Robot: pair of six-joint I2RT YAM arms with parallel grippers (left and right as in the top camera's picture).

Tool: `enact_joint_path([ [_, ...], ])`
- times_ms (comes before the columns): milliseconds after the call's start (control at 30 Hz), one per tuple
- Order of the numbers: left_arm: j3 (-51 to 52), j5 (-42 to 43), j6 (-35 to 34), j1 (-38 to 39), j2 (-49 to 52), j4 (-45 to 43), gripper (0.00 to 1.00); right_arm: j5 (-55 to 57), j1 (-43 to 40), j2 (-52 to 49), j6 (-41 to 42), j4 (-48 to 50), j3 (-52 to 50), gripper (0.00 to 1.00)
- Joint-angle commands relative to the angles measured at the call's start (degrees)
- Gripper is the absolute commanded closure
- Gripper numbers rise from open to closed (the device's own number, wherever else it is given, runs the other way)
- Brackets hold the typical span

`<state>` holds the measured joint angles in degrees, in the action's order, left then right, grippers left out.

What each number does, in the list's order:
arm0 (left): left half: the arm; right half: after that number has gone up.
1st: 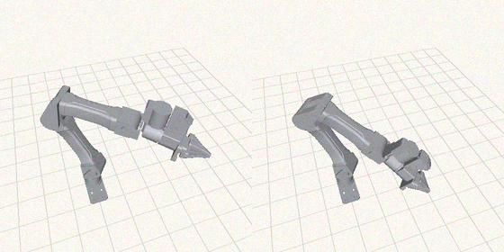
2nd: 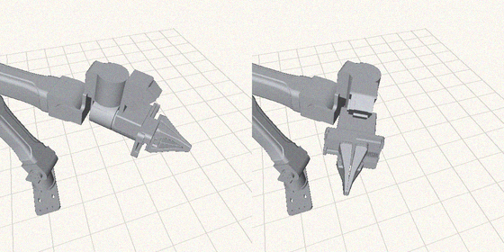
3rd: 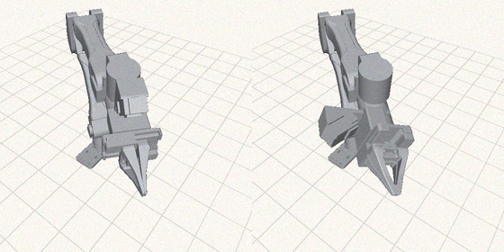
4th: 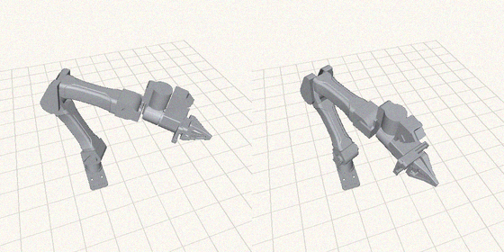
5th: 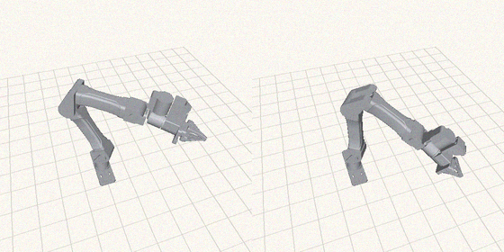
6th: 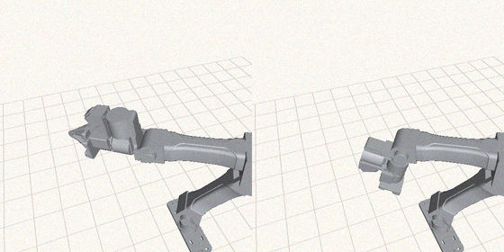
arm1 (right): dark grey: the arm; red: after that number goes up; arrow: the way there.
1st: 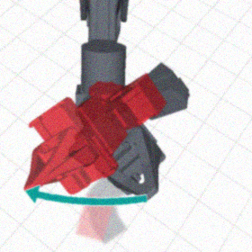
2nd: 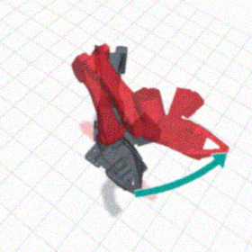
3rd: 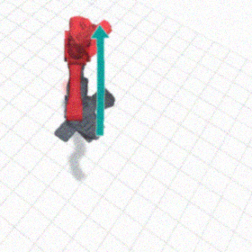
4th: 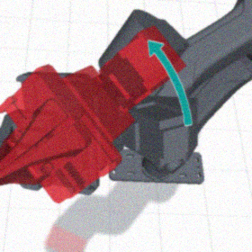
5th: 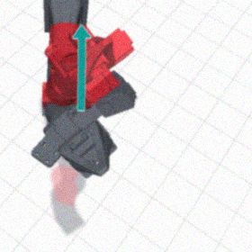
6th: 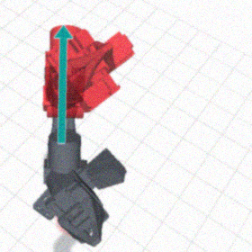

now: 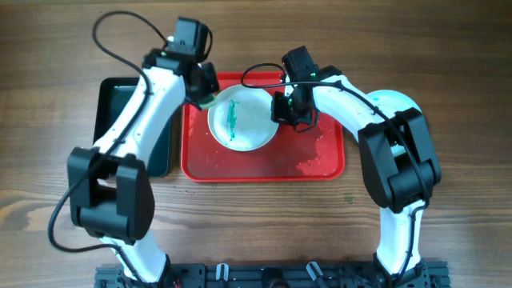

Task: Clean dirty plates on tray and stack at the side
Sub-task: 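Scrub the held plate with the sponge in the left gripper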

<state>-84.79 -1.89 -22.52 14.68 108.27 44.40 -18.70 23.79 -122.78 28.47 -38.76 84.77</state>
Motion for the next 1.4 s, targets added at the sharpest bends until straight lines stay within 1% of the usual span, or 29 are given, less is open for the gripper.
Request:
enact_joint_path([
  [0, 5.38, 5.49, 9.20, 3.50, 0.59, -4.98, 0.96, -0.79, 0.24, -1.53, -1.77, 0.13, -1.92, 0.96],
  [67, 5.42, 5.46, 10.84, 5.01, 2.51, -5.60, 0.96, -1.86, 0.35, -1.53, -3.91, 0.37, -1.92, 0.95],
  [167, 5.42, 5.05, 13.00, 4.90, 7.41, -6.12, 0.96, -2.40, 0.35, -1.53, -4.81, 0.31, -1.92, 0.96],
  [233, 5.42, 4.83, 13.20, 4.09, 9.99, -5.62, 0.96, -2.43, 0.37, -1.53, -5.40, 0.22, -1.92, 0.96],
  [333, 5.42, 5.99, 13.16, 2.99, 10.60, -5.64, 0.96, -2.40, 0.37, -1.53, -4.70, 0.50, -1.92, 0.96],
  [367, 5.42, 9.77, 13.38, 3.02, 10.60, -5.62, 0.96, -2.40, 0.39, -1.53, -4.68, 0.61, -1.92, 0.96],
  [400, 5.42, 17.22, 15.43, 3.52, 10.64, -5.44, 0.96, -2.40, 0.42, -1.53, -4.70, 0.61, -1.92, 0.96],
  [433, 5.42, 26.62, 19.37, 4.48, 10.67, -5.35, 0.96, -2.40, 0.42, -1.53, -4.70, 0.59, -1.92, 0.96],
  [467, 5.42, 30.95, 21.38, 5.22, 10.67, -5.18, 0.96, -2.40, 0.42, -1.53, -4.70, 0.57, -1.92, 0.96],
  [500, 5.42, 32.79, 22.51, 5.86, 10.67, -4.72, 0.96, -2.40, 0.42, -1.53, -4.68, 0.57, -1.92, 0.96],
  [533, 5.42, 32.41, 22.53, 6.62, 10.67, -3.80, 0.96, -2.38, 0.42, -1.53, -4.70, 0.57, -1.92, 0.96],
  [567, 5.40, 30.80, 22.47, 6.75, 10.67, -2.86, 0.96, -2.38, 0.42, -1.53, -4.68, 0.57, -1.92, 0.96],
  [600, 5.40, 27.04, 21.27, 6.56, 10.67, -1.90, 0.96, -2.38, 0.42, -1.53, -4.70, 0.55, -1.92, 0.96],
  [667, 5.40, 13.33, 14.10, 5.60, 10.67, -0.13, 0.96, -2.36, 0.42, -1.53, -4.50, 0.55, -1.92, 0.96],
  [733, 5.40, 1.68, 9.60, 4.59, 10.67, 1.99, 0.96, -2.36, 0.42, -1.53, -4.48, 0.55, -1.92, 0.96],
  [767, 5.40, -6.21, 6.45, 4.26, 10.67, 3.04, 0.96, -2.36, 0.42, -1.53, -4.46, 0.55, -1.92, 0.96],
  [833, 5.40, -16.72, 3.78, 4.46, 10.67, 2.99, 0.96, -2.16, 0.42, -1.53, -4.28, 0.57, -1.92, 0.96],
  [900, 5.40, -22.36, 3.76, 5.05, 10.67, 1.73, 0.96, -2.16, 0.42, -1.53, -4.31, 0.55, -1.92, 0.96],
  [967, 5.40, -23.91, 3.82, 5.73, 10.67, -1.64, 0.96, -2.16, 0.42, -1.53, -4.33, 0.57, -1.92, 0.96],
  [1067, 5.40, -20.24, 4.31, 6.49, 10.67, -6.60, 0.96, -2.16, 0.42, -1.53, -4.44, 0.57, -1.92, 0.96],
  [1100, 5.40, -12.44, 7.30, 6.91, 10.67, -9.44, 0.96, -2.16, 0.44, -1.53, -4.50, 0.59, -1.92, 0.96],
  [1167, 5.40, -5.64, 10.71, 7.80, 10.67, -11.13, 0.96, -2.16, 0.52, -1.53, -4.57, 0.66, -1.92, 0.96],
  [1200, 5.40, -0.46, 13.49, 9.03, 10.67, -11.45, 0.96, -2.14, 0.63, -1.53, -4.59, 0.83, -1.92, 0.96],
  [1267, 5.40, 6.36, 16.90, 9.94, 10.67, -11.34, 0.96, -2.19, 0.68, -1.53, -4.81, 0.85, -1.92, 0.96],
  [1300, 5.40, 12.44, 19.41, 10.25, 10.67, -10.88, 0.96, -2.21, 0.74, -1.53, -5.33, 0.83, -1.92, 0.96],
  [1367, 5.40, 21.20, 22.32, 10.16, 10.67, -8.74, 0.96, -2.43, 0.79, -1.53, -5.84, 0.83, -1.92, 0.96],
])
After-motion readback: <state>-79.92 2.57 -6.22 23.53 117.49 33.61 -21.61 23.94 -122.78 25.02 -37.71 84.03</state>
